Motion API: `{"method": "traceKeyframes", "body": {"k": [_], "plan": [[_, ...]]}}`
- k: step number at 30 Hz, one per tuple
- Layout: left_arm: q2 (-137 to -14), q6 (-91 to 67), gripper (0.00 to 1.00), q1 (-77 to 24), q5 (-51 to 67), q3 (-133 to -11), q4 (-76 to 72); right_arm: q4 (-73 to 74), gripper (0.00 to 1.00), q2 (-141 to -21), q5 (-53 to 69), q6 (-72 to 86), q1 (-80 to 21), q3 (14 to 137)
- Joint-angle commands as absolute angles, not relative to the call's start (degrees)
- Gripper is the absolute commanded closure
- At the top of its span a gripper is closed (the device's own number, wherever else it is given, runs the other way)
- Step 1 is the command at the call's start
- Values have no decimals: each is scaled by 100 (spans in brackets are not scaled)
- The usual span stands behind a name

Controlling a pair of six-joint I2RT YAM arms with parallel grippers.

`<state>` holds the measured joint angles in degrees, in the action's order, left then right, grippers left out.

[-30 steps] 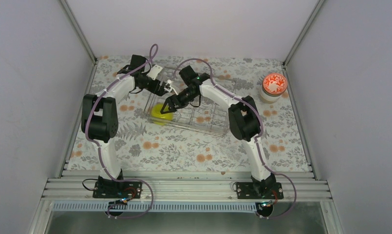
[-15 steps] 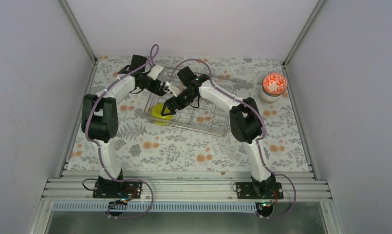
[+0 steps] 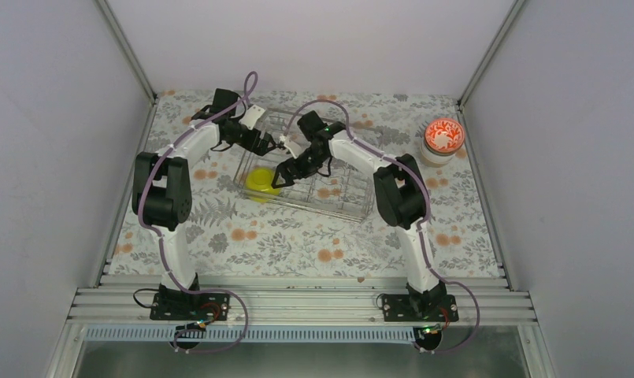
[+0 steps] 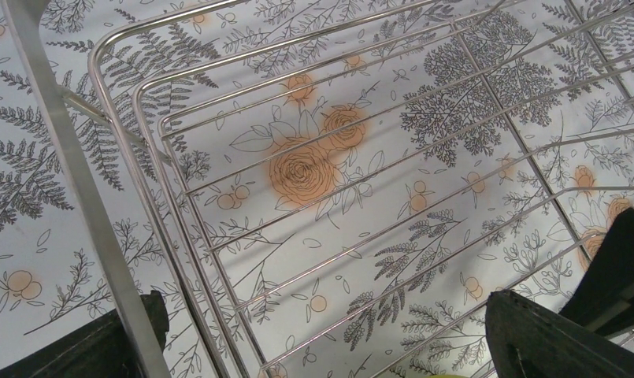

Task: Unload the bowls from the dish rack

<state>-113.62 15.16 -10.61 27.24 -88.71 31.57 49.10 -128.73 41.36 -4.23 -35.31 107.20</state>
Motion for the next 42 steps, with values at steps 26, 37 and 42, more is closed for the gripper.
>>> {"method": "traceKeyframes", "body": {"k": [26,37,42], "plan": [[-11389,1406,0,-1197,2998,-8841,3023,3408,0,-13639,5180,1217,-3718,10806],[-11434,1439,0,-1243,2905,-8851,3023,3608,0,-13293,5516,1098,-3722,10984],[-11422,1468,0,-1251,2846,-8816,3006,3635,0,-13228,5732,1085,-3718,10917]]}}
